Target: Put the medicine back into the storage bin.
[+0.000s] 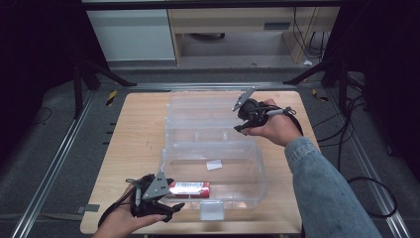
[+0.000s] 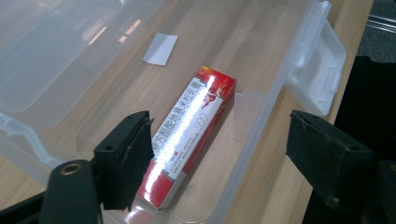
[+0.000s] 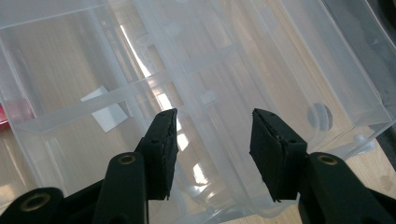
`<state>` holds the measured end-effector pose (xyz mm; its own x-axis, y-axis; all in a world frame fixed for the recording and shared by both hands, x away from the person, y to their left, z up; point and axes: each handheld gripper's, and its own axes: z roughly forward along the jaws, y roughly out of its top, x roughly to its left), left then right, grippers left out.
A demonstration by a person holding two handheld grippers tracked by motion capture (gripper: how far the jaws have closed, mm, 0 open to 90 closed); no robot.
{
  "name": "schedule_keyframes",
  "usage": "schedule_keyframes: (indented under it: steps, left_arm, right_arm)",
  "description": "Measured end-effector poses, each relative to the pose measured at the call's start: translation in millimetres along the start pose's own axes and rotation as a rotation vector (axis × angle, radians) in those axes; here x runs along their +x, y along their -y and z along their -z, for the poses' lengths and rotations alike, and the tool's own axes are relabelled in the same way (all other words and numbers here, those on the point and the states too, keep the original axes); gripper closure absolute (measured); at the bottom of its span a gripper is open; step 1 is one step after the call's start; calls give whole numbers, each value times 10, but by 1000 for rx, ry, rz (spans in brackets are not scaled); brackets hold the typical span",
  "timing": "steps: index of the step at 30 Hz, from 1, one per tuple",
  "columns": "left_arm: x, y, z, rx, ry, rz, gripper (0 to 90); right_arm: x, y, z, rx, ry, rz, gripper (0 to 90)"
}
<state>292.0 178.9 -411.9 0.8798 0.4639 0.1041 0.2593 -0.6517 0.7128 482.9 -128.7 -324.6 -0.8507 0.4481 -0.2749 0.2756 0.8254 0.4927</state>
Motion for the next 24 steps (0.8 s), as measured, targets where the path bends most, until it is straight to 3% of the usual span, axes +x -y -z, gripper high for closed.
schedule_keyframes:
  steps: [3, 6, 14, 19, 22, 24]
  left_arm:
    - [-7, 24, -61, 46, 22, -13, 264]
    - [-26, 52, -104, 60, 29, -18, 342]
    - [-22, 77, -208, 106, 64, -31, 501]
    - [13, 71, -231, 114, 76, -34, 615]
    - [29, 66, -234, 119, 100, -40, 654]
    - [39, 70, -238, 115, 120, -41, 727]
  right_arm:
    - [-15, 2, -16, 13, -6, 6, 569]
    - [-32, -5, -46, 22, -13, 11, 622]
    - [-43, -60, -108, 44, -43, 38, 657]
    - [-31, -99, -117, 60, -49, 57, 676]
    - [-34, -108, -118, 63, -54, 67, 692]
    - [-35, -112, -114, 69, -60, 77, 729]
